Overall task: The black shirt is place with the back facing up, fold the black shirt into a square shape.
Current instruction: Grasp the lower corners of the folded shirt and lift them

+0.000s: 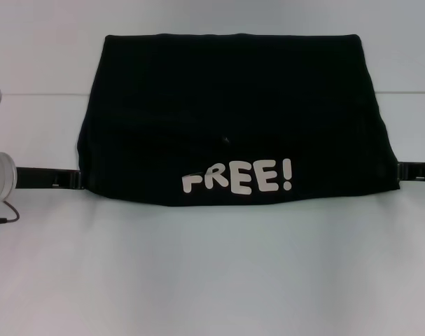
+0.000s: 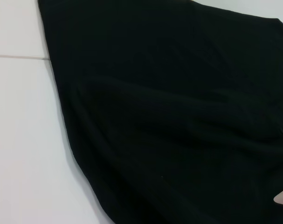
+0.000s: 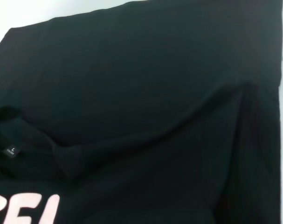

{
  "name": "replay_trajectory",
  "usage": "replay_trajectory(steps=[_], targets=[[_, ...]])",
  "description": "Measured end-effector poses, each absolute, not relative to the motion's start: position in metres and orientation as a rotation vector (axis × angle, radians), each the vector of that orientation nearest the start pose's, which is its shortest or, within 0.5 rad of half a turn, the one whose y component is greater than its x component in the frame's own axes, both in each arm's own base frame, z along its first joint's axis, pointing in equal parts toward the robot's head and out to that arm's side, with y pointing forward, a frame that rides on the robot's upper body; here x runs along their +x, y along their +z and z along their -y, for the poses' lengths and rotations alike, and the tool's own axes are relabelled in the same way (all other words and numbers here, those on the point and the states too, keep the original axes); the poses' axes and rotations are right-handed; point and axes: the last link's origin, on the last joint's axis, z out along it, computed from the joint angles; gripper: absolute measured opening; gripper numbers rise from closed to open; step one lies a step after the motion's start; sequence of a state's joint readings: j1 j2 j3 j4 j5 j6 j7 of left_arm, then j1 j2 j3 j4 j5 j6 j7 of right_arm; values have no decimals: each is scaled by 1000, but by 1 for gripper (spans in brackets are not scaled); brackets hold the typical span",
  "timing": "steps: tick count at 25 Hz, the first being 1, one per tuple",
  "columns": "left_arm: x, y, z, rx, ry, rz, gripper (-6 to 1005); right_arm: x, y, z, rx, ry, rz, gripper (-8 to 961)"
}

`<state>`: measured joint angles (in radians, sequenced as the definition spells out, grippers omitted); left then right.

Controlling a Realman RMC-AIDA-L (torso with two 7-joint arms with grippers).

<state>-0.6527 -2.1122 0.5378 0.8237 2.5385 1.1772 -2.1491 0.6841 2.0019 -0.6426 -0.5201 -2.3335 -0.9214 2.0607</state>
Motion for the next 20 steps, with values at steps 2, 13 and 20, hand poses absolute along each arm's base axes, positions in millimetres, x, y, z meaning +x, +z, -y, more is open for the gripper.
replay_trajectory(steps=[2,13,20], targets=[[-301,30,-389,-2163,-210,1356,3,325,24,-407,-2064,257,-1355,38],[-300,35,-381,-2184,-225,1373,3,338,35,-380,-2100,345,-1399,39],[-298,41,-367,-2247,-217,1391,4,343,35,-358,-2183,355,-1433,40]])
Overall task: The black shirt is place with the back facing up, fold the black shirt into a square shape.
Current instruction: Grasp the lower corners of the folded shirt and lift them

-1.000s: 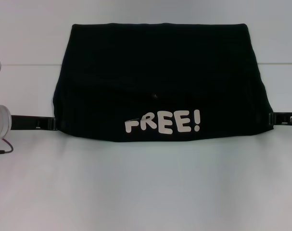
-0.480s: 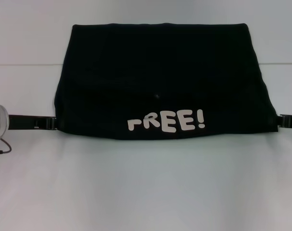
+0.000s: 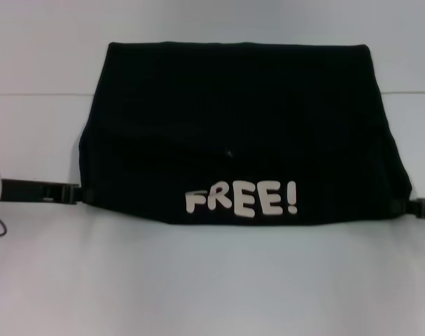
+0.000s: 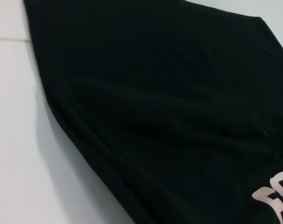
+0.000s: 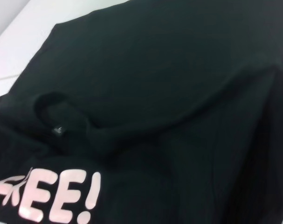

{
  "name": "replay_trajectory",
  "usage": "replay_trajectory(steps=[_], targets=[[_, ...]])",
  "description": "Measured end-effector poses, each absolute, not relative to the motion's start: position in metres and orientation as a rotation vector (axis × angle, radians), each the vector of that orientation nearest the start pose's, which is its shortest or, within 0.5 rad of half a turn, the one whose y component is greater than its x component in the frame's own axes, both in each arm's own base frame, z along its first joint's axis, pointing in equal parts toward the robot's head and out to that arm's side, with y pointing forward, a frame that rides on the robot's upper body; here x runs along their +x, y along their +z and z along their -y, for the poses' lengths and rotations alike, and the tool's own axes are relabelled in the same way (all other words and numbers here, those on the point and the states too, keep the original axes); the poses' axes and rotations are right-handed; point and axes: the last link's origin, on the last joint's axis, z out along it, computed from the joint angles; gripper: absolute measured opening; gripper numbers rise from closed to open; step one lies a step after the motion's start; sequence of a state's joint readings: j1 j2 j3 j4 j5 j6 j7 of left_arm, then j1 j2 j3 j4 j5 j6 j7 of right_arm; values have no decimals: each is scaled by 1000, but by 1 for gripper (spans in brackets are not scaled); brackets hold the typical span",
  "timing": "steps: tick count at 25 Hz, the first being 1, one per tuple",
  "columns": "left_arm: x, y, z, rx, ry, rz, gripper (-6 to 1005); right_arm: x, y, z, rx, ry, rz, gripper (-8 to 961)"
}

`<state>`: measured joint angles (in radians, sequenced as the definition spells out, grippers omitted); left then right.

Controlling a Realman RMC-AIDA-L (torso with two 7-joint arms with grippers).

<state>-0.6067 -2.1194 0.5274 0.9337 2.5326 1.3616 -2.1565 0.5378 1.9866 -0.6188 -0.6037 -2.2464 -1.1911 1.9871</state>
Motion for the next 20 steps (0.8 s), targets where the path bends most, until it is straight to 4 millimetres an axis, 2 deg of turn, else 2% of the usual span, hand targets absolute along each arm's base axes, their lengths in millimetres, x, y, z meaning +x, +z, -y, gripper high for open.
replay_trajectory(steps=[6,11,20], targets=[[-299,54,-344,-2324,-220,1432,4,347,47,-330,-2279,362,-1433,40],[-303,67,-316,-2393,-294,1481,4,354,58,-307,-2349,347,-1424,38],[-314,67,-273,-2474,-360,1584,5,365,67,-272,-2438,343,-1427,35]])
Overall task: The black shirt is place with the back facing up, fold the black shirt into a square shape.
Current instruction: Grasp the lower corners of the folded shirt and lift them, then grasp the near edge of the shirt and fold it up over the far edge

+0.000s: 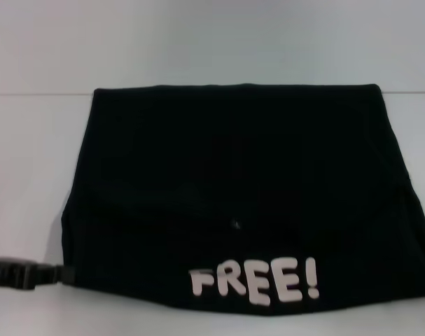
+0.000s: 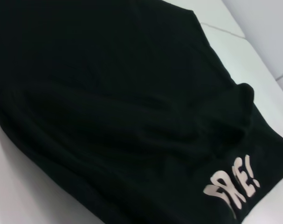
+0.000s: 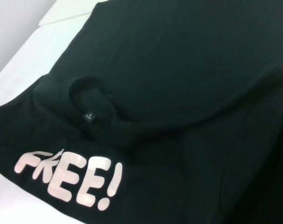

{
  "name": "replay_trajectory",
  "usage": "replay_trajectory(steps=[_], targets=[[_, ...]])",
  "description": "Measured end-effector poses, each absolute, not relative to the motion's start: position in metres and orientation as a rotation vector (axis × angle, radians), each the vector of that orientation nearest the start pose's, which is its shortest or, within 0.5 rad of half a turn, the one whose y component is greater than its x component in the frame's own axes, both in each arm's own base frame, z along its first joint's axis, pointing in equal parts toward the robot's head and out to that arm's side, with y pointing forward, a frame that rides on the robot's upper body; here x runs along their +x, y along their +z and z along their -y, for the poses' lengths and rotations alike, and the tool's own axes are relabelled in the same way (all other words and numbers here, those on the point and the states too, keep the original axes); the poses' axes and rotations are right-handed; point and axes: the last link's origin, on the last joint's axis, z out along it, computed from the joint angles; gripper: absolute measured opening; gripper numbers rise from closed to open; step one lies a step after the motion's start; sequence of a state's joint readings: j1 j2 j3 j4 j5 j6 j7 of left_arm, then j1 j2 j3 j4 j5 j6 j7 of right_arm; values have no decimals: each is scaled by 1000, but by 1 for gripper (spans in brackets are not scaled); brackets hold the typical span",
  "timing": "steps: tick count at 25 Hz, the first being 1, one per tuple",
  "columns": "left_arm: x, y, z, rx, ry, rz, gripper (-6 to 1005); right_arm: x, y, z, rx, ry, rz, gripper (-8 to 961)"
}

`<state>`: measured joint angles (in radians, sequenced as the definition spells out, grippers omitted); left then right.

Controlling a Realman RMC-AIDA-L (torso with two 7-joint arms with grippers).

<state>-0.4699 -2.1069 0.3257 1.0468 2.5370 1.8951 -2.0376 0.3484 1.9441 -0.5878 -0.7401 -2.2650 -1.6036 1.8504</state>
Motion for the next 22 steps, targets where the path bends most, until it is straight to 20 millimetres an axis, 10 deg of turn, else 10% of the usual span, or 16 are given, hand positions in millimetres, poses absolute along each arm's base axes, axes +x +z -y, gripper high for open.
replay_trajectory(steps=[12,22], targets=[[-316,59,-256,-2522,-373,1630,6,369,71,-250,-2494,342,-1452,36],[-290,64,-322,-2534,-406,1470,6,347,87,-300,-2425,471,-1283,35]])
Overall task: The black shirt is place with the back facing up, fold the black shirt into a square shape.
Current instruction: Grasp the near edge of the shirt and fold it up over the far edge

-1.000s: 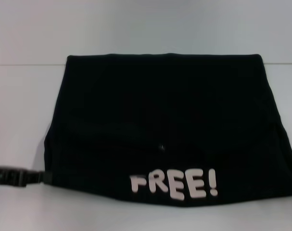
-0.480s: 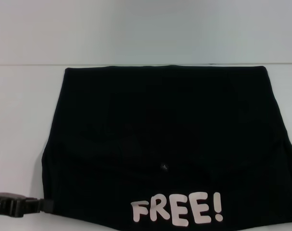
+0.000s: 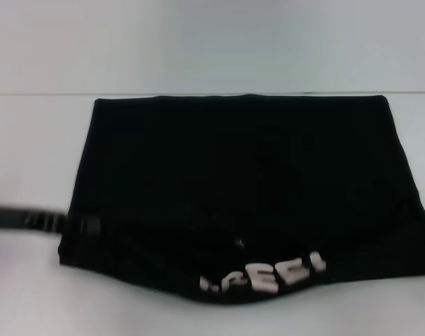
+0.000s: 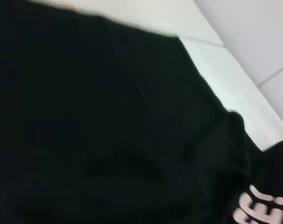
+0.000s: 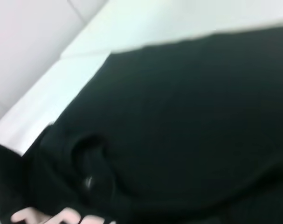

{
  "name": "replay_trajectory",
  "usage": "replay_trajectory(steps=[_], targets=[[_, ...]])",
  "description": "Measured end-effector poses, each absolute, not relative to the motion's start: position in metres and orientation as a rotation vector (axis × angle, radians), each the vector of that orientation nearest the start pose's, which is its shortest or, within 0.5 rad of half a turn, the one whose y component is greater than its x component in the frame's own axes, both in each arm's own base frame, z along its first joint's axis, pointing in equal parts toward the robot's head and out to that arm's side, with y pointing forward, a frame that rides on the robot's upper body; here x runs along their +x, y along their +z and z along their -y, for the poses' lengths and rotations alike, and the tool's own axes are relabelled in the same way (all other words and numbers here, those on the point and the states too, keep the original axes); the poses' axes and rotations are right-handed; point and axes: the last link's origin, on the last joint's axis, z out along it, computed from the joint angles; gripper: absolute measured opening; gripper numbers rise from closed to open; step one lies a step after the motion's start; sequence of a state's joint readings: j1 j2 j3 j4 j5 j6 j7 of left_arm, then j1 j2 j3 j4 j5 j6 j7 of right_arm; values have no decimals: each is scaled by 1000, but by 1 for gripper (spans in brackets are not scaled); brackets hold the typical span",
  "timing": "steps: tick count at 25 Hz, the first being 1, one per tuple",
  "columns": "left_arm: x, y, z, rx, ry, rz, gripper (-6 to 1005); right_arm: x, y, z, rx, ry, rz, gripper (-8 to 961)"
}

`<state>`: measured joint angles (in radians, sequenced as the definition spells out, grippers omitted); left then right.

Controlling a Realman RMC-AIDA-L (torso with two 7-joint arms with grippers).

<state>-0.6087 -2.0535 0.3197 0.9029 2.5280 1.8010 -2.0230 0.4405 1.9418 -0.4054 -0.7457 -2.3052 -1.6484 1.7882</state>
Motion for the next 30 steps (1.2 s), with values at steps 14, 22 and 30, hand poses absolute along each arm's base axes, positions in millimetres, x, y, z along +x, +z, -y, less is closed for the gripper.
replay_trajectory(steps=[14,22,30], targets=[[-253,66,-438,-2304,-341,1193,7,320,78,-400,-2200,427,-1229,36],[-248,49,-471,-2160,-216,1042,8,303,52,-447,-2051,324,-1187,35],[-248,44,-482,-2085,-156,954,8,270,26,-477,-2000,276,-1089,36]])
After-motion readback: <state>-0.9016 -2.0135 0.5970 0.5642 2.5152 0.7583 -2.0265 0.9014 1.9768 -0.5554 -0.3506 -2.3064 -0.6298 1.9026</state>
